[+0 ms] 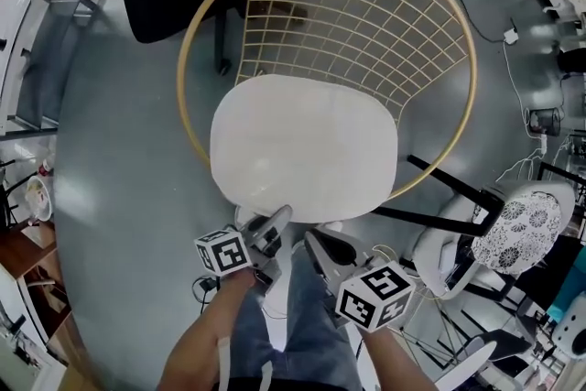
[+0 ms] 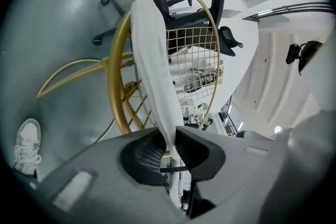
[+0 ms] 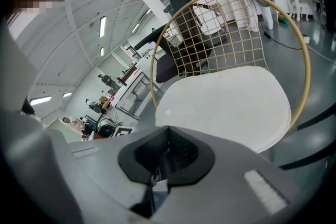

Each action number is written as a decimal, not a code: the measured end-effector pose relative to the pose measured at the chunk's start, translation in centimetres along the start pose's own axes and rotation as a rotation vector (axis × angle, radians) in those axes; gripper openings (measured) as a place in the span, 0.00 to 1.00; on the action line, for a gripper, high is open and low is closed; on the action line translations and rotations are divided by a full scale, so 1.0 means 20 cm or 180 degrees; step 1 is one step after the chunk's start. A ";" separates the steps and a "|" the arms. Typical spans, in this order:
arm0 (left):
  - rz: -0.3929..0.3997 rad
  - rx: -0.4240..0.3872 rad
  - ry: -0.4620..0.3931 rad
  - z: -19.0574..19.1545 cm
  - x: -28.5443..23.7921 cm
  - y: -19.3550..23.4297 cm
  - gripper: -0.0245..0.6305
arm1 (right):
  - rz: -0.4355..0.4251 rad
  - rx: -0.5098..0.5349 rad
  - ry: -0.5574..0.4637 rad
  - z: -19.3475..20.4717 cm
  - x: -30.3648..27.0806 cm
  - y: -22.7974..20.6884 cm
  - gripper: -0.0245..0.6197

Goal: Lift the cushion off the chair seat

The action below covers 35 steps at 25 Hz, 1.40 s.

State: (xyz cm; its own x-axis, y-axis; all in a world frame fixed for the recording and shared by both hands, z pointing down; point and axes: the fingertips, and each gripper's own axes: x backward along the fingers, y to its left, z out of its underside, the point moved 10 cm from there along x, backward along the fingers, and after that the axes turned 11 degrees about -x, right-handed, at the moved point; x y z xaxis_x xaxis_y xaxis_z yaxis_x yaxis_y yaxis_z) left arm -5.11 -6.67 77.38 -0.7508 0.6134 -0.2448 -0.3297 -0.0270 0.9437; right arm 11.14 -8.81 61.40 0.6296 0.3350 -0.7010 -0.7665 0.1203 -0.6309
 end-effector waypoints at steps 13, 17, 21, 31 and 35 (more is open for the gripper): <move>0.0291 -0.0184 -0.0042 -0.19 0.02 -0.30 0.10 | 0.0305 0.0226 -0.0353 -0.11 0.14 0.08 0.04; 0.0351 -0.0244 -0.0081 -0.26 0.01 -0.41 0.10 | 0.0351 0.0309 -0.0494 -0.16 0.20 0.13 0.04; 0.0349 -0.0301 -0.0084 -0.33 0.00 -0.52 0.10 | 0.0356 0.0271 -0.0638 -0.20 0.28 0.17 0.04; 0.0492 -0.0619 -0.0005 -0.50 0.02 -0.78 0.10 | 0.0345 0.0350 -0.1030 -0.26 0.44 0.32 0.04; 0.0518 -0.0659 -0.0035 -0.53 0.08 -0.89 0.10 | 0.0321 0.0343 -0.1151 -0.27 0.50 0.38 0.04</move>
State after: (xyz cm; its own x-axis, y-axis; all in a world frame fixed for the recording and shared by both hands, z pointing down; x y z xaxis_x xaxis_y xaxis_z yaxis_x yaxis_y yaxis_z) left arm -6.56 -13.65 57.87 -0.7976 0.5964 -0.0900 -0.3161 -0.2863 0.9045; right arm 12.27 -9.65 47.84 0.4799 0.6554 -0.5832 -0.8432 0.1611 -0.5128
